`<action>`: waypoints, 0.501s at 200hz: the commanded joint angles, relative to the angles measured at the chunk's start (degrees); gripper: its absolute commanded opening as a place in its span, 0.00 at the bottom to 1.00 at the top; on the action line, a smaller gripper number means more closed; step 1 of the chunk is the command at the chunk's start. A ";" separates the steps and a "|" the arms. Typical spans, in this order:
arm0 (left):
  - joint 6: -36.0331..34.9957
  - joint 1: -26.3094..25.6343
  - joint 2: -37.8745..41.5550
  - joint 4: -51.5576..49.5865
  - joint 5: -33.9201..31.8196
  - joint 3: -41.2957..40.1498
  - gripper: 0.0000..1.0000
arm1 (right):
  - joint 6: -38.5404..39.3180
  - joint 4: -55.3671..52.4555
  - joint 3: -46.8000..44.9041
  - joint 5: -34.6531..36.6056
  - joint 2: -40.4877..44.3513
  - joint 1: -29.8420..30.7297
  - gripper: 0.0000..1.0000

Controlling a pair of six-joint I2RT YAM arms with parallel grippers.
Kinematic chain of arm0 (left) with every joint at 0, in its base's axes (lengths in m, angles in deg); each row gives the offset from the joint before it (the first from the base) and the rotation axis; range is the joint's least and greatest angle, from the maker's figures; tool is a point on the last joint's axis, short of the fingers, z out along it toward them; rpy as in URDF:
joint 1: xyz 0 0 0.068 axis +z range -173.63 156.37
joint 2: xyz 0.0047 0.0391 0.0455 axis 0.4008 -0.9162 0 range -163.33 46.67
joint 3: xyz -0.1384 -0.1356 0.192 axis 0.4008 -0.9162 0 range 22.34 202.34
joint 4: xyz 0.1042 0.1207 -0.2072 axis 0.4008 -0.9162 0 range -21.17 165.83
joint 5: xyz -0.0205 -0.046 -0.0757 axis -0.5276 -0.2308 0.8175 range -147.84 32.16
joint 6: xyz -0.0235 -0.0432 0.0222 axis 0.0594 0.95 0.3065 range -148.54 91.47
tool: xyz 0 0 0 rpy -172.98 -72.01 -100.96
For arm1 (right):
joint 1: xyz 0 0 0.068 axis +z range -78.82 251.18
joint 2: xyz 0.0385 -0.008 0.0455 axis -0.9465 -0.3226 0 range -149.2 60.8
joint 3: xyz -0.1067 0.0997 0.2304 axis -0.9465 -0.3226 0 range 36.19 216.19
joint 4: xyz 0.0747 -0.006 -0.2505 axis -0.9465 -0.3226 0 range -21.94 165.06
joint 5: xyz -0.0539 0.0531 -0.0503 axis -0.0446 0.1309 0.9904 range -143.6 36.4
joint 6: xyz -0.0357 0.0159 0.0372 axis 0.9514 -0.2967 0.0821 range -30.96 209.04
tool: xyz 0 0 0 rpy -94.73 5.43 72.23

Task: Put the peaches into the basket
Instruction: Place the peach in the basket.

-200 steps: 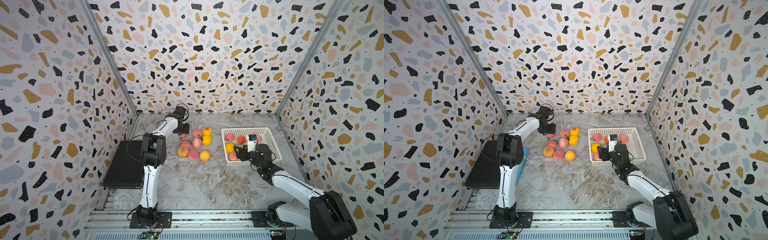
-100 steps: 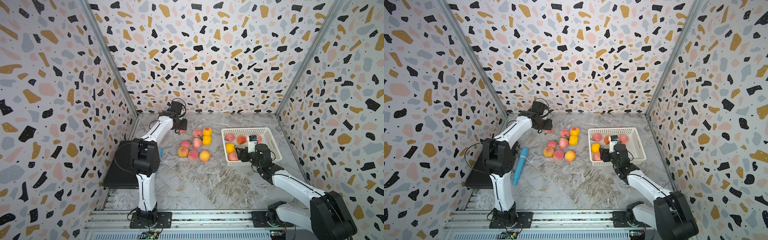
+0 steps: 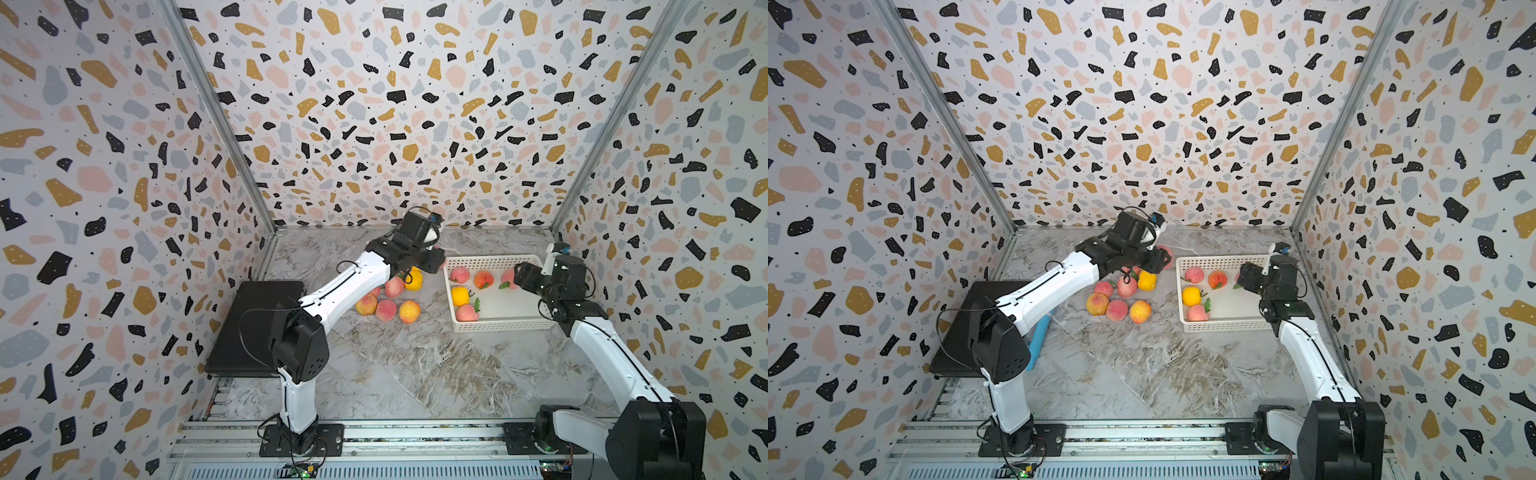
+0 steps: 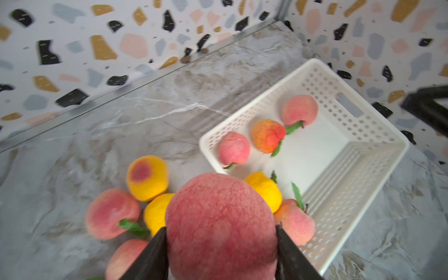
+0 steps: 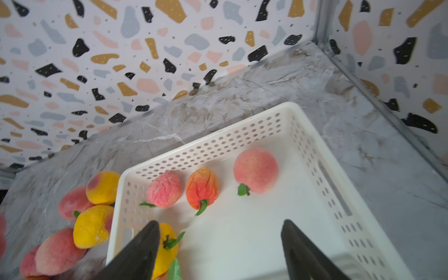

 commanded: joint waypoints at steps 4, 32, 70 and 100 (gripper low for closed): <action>-3.30 -4.45 -5.66 4.73 -2.37 5.28 0.55 | -5.41 -4.73 2.39 -10.66 -2.78 -8.36 0.93; -6.55 -9.37 -14.04 3.40 -5.76 14.03 0.54 | -6.70 -4.81 3.89 -17.30 -8.40 -15.16 0.98; -9.37 -12.75 -27.04 -1.56 -10.49 27.91 0.53 | -10.48 -2.16 4.39 -22.72 -13.07 -21.05 0.98; -11.49 -14.41 -32.93 -3.74 -13.03 32.69 0.54 | -9.48 -4.11 6.55 -22.12 -14.79 -21.77 0.98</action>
